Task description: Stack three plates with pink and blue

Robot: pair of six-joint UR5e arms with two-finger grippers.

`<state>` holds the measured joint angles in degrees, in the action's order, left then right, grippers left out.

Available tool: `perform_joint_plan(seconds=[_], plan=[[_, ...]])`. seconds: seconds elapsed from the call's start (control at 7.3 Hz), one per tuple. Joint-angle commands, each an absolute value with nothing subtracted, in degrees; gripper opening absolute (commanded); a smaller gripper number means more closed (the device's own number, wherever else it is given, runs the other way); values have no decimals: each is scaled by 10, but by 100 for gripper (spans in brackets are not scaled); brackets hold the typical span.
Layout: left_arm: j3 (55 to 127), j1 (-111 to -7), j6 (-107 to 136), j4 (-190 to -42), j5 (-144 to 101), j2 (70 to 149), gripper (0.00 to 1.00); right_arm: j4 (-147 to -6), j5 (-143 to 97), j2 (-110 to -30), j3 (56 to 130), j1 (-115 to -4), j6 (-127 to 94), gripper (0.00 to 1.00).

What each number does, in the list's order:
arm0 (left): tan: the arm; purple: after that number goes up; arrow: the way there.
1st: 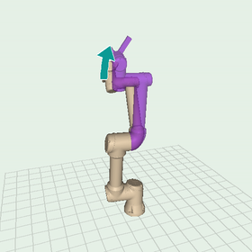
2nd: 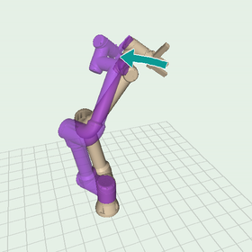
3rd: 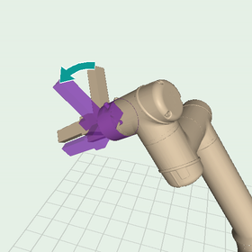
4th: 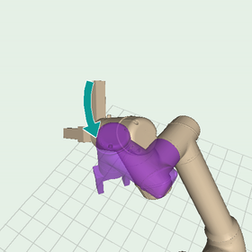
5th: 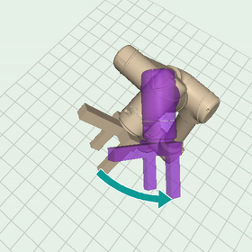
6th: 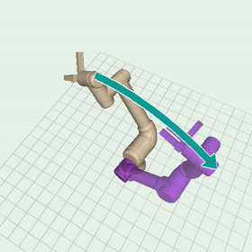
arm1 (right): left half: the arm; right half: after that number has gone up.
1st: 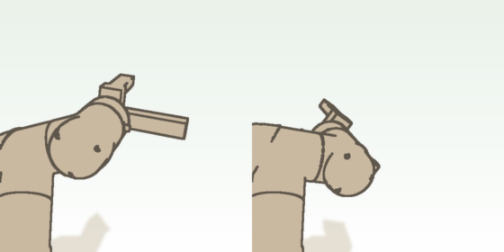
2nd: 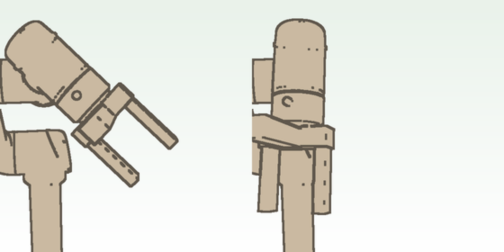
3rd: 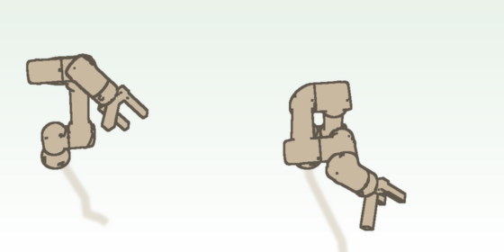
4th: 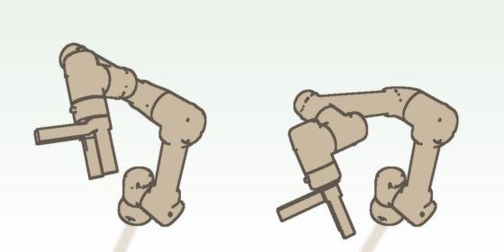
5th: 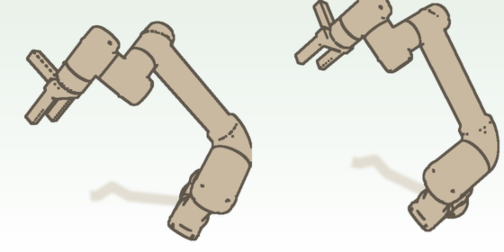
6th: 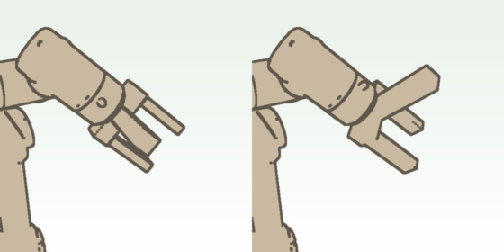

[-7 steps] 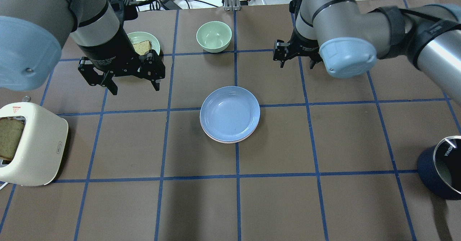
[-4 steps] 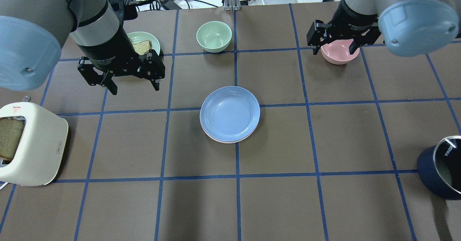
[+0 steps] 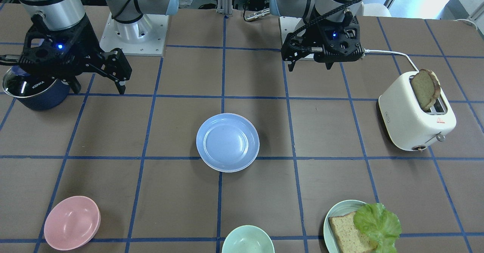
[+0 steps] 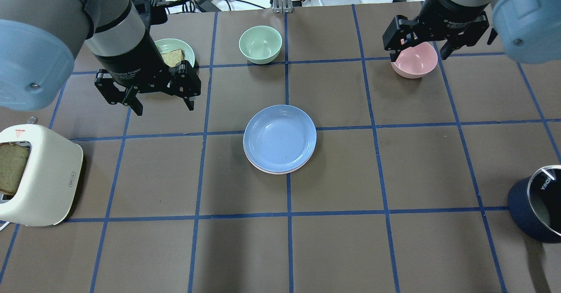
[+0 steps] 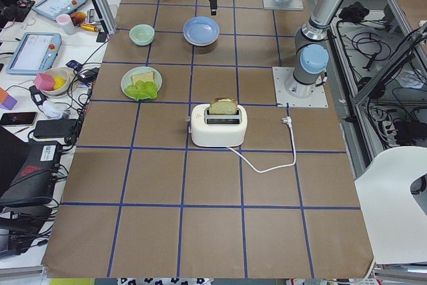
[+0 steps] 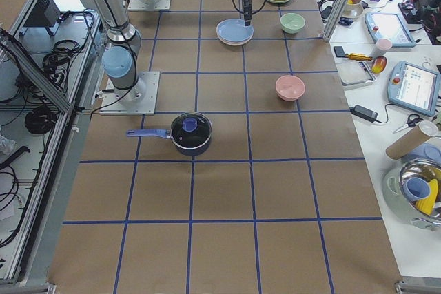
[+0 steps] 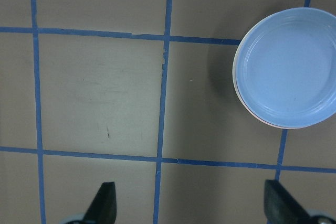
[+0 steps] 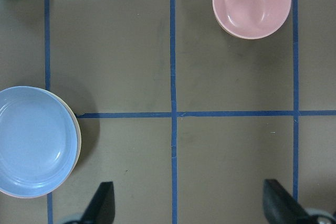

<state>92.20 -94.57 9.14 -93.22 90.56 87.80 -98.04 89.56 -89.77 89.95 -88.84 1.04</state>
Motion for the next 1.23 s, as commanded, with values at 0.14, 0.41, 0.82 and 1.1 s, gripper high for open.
perform_joint_plan(seconds=[0.14, 0.41, 0.82, 1.1], plan=[[922, -946, 91, -933, 904, 878, 100, -944, 903, -894, 874, -896, 4, 100], [921, -946, 91, -932, 904, 878, 100, -947, 904, -892, 875, -896, 4, 100], [919, -945, 91, -932, 904, 878, 100, -948, 896, -892, 876, -896, 4, 100], [918, -945, 91, -932, 903, 878, 100, -949, 895, -891, 877, -896, 5, 100]])
